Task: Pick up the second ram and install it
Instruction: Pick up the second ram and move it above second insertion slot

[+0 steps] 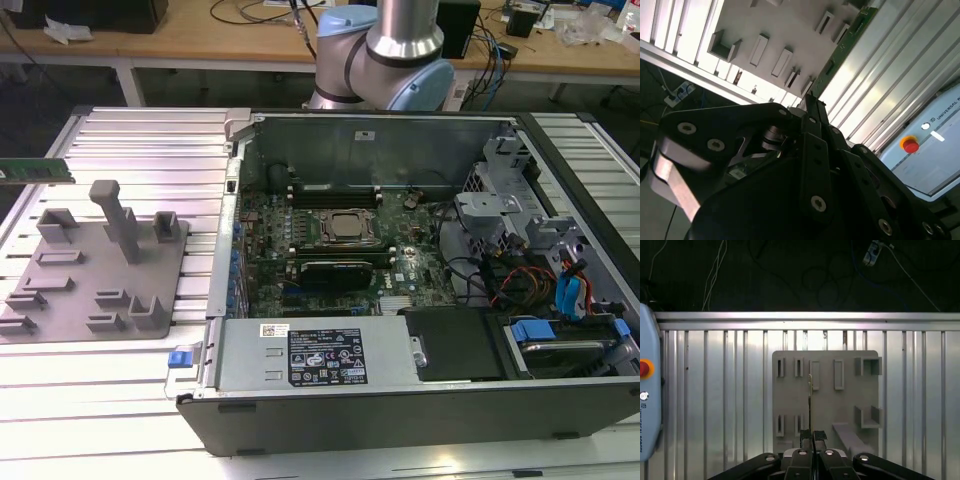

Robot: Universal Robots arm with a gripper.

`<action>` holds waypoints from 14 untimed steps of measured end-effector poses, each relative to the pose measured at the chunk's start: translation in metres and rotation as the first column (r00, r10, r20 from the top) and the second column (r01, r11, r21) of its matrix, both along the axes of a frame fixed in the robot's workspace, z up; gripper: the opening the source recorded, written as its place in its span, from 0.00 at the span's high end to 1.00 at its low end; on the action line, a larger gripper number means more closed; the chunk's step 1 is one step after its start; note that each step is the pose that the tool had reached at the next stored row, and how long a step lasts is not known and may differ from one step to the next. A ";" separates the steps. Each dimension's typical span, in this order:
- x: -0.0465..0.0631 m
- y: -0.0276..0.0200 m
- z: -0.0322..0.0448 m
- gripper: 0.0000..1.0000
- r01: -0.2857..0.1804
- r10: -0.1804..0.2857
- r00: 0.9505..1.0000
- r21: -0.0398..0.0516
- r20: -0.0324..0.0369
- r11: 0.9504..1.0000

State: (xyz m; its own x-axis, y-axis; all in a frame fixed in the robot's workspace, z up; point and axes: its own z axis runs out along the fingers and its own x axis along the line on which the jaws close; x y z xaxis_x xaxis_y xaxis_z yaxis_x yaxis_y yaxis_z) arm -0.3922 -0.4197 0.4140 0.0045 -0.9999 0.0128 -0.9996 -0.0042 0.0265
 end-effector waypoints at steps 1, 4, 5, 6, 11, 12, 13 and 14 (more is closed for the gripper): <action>0.005 0.0000 0.0000 0.91 0.000 0.000 1.000 0.000 0.000 1.000; 0.013 0.0000 0.0000 0.91 0.000 0.000 1.000 0.000 0.000 1.000; 0.016 0.0000 0.0000 0.91 0.000 0.000 1.000 0.000 0.000 1.000; 0.019 0.0000 0.0000 0.91 0.000 0.000 1.000 0.000 0.000 1.000; 0.048 0.0000 0.0000 0.91 0.000 0.000 1.000 0.000 0.000 1.000; 0.053 0.0000 0.0000 0.91 0.000 0.000 1.000 0.000 0.000 1.000; 0.057 0.0000 0.0000 0.91 0.000 0.000 1.000 0.000 0.000 1.000; 0.062 0.0000 0.0000 0.91 0.000 0.000 1.000 0.000 0.000 1.000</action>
State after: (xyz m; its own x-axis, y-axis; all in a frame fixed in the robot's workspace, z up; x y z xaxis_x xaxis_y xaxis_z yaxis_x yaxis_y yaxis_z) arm -0.3301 -0.4197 0.4140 0.0044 -0.9999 0.0127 -0.9996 -0.0040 0.0265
